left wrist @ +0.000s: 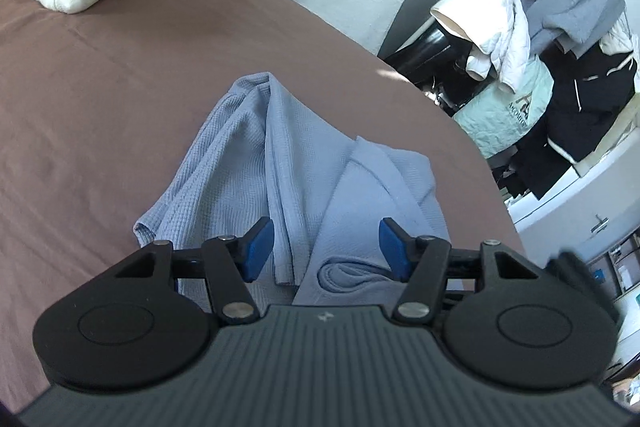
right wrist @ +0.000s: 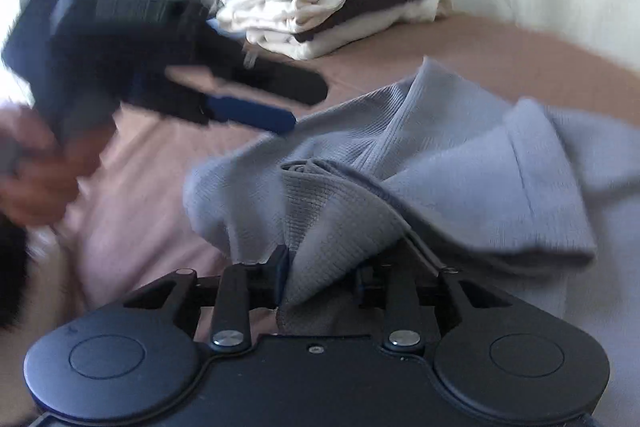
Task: Fold clothes
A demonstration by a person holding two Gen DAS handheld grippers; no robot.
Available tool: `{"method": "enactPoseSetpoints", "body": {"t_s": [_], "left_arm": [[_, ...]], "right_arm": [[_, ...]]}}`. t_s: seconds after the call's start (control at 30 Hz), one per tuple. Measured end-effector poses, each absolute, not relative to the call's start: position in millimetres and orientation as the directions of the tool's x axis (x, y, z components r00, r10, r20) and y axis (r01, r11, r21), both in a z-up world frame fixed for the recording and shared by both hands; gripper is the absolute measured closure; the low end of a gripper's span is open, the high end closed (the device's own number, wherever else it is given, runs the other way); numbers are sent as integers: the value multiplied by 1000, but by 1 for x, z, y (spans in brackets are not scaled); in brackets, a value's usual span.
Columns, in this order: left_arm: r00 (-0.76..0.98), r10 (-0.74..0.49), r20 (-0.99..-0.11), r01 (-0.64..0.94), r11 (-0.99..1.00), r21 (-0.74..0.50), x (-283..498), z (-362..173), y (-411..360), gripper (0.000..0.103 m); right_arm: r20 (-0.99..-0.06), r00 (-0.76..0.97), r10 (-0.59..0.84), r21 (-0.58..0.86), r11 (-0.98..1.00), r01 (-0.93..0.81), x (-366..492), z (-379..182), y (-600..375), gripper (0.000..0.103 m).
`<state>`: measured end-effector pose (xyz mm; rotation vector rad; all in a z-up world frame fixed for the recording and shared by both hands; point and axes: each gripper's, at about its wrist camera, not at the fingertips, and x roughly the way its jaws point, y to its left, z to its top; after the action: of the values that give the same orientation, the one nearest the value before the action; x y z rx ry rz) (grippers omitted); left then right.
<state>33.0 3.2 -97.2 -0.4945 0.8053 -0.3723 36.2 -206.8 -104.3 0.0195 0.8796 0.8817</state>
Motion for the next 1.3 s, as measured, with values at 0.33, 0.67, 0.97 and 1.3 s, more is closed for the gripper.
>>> {"method": "enactPoseSetpoints", "body": {"t_s": [0.33,0.67,0.97,1.3], "left_arm": [[622,-505,-598,271,856,-440,26,-87,-42,44],[565,-513,-646,378,857,-350,20,-103,-85,42],[702,-431,-567,436,889,-137,1,-95,-124,20],[730,-341,-593,387,921,-53,25,-78,-116,95]], "right_arm": [[-554,394,734,601,679,-421,63,-56,-313,35],[-554,408,725,712,667,-218,101,-120,-317,78],[-286,375,882,850,414,-325,90,-103,-286,91],[-299,449,842,780,486,-393,78,-90,-308,87]]}}
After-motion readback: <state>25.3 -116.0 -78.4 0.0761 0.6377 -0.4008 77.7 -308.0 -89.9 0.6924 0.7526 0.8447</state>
